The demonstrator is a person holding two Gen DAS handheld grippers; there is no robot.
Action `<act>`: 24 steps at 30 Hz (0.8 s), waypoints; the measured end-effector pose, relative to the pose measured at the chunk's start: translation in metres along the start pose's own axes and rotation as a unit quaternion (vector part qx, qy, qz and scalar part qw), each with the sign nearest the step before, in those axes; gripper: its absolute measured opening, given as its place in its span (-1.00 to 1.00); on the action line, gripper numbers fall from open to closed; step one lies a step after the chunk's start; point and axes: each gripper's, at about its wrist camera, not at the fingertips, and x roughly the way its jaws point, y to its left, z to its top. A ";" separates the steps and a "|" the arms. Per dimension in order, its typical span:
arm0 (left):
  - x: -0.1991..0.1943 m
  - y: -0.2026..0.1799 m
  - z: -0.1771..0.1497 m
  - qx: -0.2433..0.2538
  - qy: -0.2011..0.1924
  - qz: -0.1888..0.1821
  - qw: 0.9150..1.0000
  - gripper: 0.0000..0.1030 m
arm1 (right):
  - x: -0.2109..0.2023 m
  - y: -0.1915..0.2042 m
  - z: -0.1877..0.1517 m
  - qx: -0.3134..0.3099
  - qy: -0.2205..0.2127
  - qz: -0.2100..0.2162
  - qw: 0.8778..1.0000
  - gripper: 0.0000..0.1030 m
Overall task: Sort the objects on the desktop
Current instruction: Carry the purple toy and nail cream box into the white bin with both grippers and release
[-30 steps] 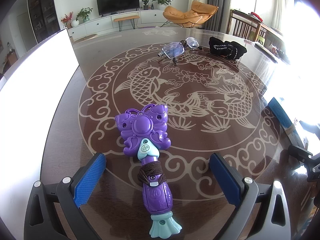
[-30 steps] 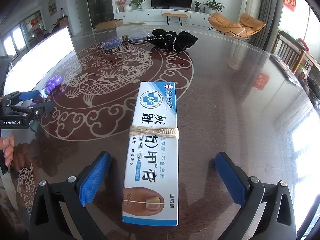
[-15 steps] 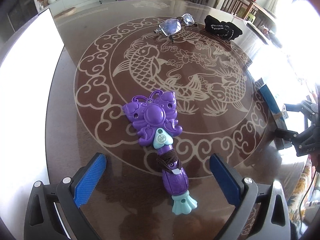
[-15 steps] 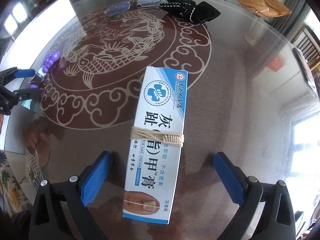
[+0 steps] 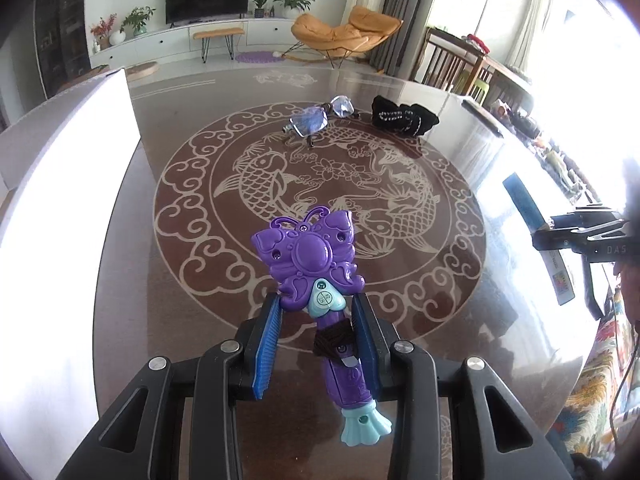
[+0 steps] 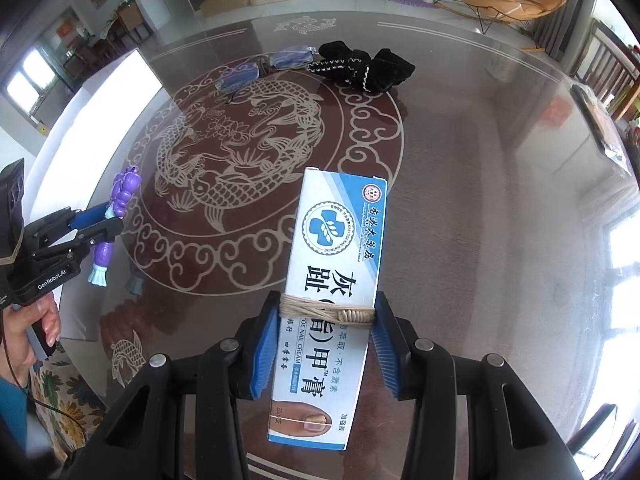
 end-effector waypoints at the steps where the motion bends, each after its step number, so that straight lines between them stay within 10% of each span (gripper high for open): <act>1: -0.012 0.003 -0.005 -0.008 -0.013 -0.006 1.000 -0.30 | -0.005 0.006 0.001 -0.009 -0.003 -0.001 1.000 -0.14; 8: -0.126 0.038 -0.023 -0.070 -0.131 -0.035 0.988 -0.30 | -0.039 0.082 0.031 -0.067 -0.038 0.026 0.997 -0.14; 13: -0.200 0.097 -0.028 -0.100 -0.174 0.008 0.980 -0.30 | -0.052 0.184 0.069 -0.124 -0.070 0.083 0.986 -0.14; 24: -0.226 0.261 -0.105 -0.227 -0.103 0.148 0.957 -0.30 | -0.039 0.423 0.083 -0.223 -0.105 0.242 0.938 -0.14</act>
